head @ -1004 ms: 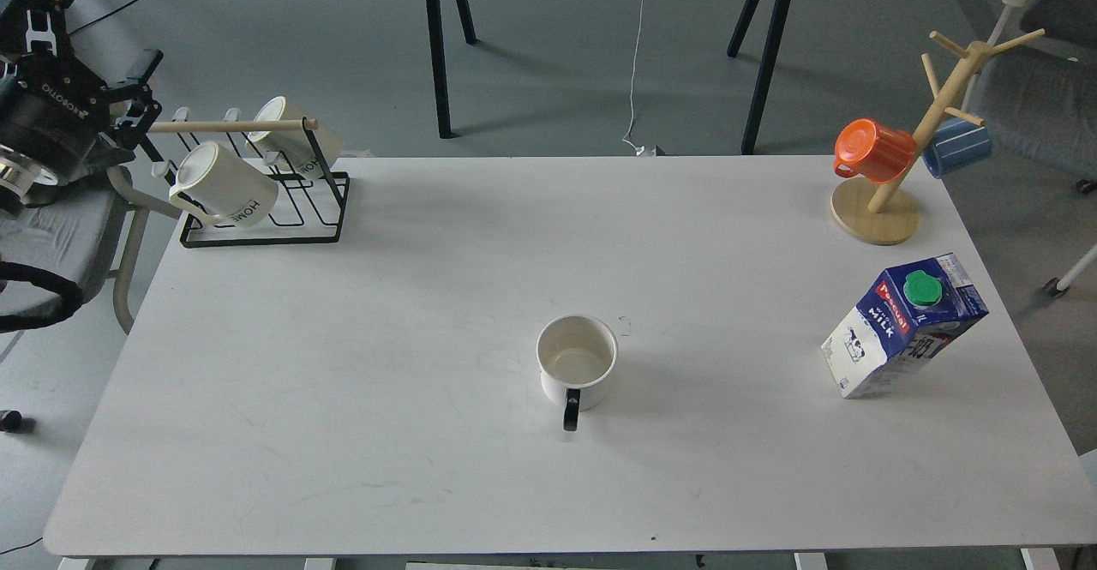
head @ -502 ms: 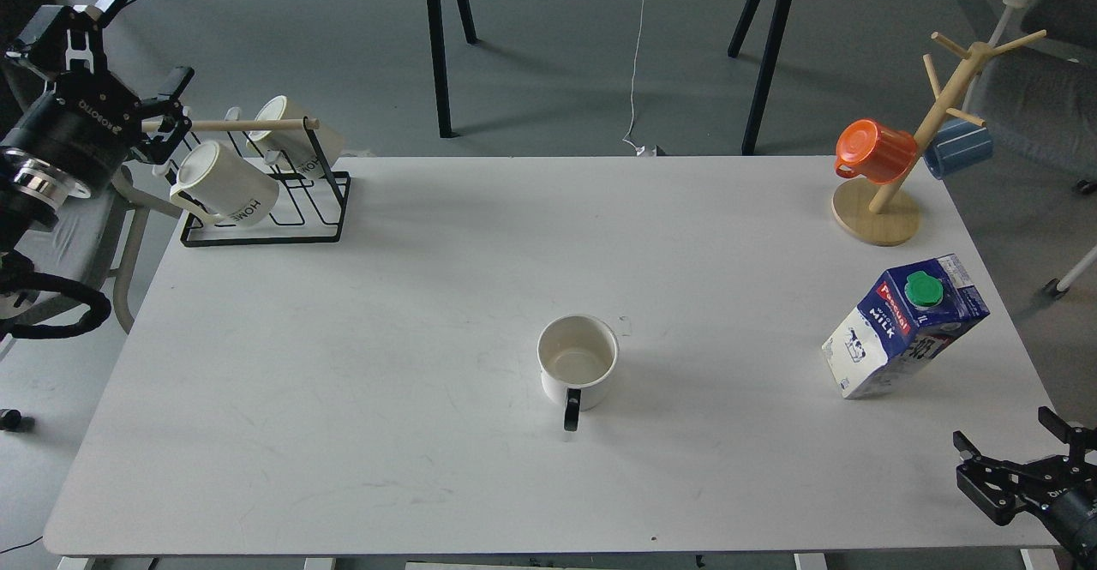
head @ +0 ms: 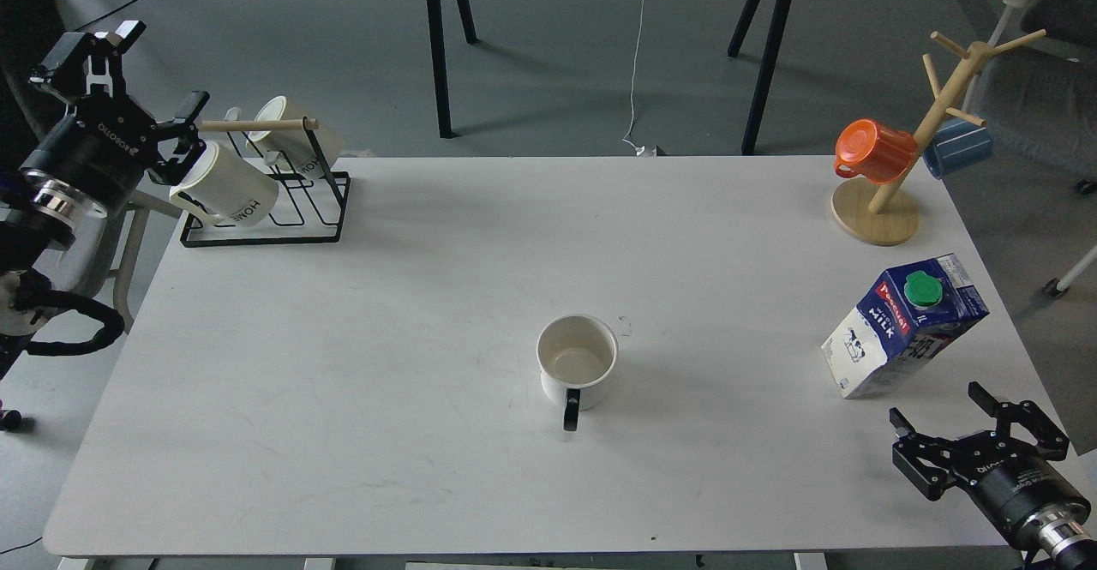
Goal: Place cup and milk with both arms
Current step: 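Reach the right gripper toward the base of the milk carton, then grasp the milk carton with the right gripper and lift it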
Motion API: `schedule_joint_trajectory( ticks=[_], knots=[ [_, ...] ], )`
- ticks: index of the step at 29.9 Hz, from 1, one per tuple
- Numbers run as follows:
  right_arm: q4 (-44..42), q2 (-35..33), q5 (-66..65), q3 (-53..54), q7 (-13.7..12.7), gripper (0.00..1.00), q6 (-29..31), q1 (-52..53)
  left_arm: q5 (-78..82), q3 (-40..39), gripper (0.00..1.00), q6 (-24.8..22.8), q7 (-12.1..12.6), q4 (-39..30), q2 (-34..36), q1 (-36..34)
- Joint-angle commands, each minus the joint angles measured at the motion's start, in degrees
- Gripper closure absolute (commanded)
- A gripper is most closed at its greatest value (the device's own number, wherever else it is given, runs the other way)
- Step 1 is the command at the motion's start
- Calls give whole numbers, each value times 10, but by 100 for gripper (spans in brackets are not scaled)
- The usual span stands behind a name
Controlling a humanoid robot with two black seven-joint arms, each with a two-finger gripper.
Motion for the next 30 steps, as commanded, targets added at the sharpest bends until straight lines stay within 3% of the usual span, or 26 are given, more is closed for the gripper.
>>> schedule_joint_trajectory(
  ticks=[1,30],
  knots=[
    [-1,13,-3,3,2,1,0,1,1,0,7,0,0,1,-1,0],
    [-4,26,-3,15,17,1,-32,48,3,4,6,0,0,13,-9,13]
  ],
)
